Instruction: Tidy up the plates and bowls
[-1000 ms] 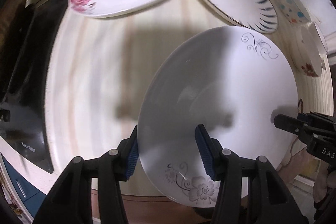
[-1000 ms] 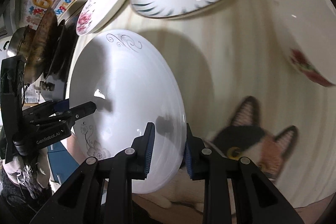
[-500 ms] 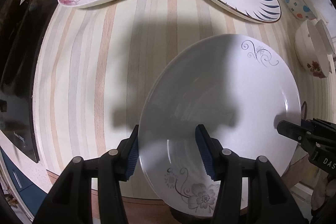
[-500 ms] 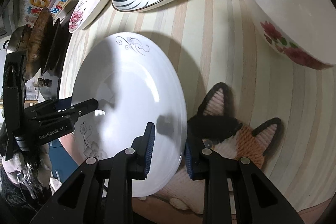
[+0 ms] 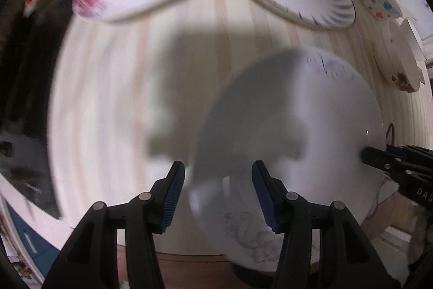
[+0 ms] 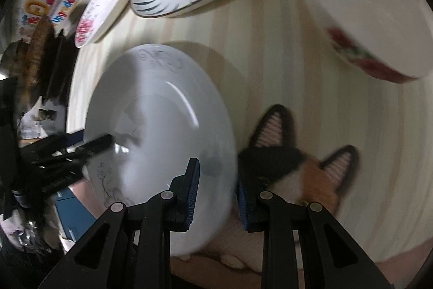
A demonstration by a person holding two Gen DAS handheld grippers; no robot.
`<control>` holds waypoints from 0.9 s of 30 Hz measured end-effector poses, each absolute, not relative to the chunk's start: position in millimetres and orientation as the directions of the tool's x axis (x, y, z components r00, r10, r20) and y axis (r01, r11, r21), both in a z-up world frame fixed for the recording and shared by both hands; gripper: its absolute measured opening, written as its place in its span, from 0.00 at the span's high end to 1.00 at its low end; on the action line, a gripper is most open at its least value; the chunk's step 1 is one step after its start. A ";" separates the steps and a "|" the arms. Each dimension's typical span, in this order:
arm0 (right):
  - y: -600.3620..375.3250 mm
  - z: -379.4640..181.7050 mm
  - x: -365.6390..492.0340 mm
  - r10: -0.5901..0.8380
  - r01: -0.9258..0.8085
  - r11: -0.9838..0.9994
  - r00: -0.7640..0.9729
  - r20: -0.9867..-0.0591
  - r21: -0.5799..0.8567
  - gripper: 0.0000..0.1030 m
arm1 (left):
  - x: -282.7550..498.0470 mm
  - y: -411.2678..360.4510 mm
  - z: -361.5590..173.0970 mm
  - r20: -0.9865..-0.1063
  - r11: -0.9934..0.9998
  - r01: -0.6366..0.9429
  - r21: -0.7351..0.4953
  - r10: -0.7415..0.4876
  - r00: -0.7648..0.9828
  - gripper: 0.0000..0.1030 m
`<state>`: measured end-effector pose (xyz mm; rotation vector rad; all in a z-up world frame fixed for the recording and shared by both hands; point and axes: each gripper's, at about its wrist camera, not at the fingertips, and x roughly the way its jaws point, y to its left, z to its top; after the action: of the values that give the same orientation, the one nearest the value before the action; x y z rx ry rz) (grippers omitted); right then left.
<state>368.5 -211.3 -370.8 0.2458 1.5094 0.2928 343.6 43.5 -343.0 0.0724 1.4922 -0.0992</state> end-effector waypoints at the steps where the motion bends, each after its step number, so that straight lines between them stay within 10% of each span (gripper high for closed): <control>1: -214.5 -361.2 367.5 0.304 -0.038 0.953 0.043 -0.952 0.302 0.72 | 346.3 48.7 -331.4 -0.995 0.995 0.104 -0.005 -0.016 0.102 0.52; 11: -143.2 -242.3 467.7 0.389 -0.203 0.918 0.278 -0.878 0.342 0.59 | 443.7 132.4 -302.1 -0.980 0.992 -0.123 -0.025 0.000 0.201 0.51; 27: -15.7 -350.4 707.7 0.426 -0.339 0.869 0.137 -0.894 0.361 0.73 | 499.3 182.2 -358.7 -0.984 0.924 -0.346 -0.165 -0.130 0.124 0.62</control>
<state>707.7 -15.7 -350.4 0.0779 1.3223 0.5540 499.3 182.2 -358.7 -0.3983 1.4491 0.1635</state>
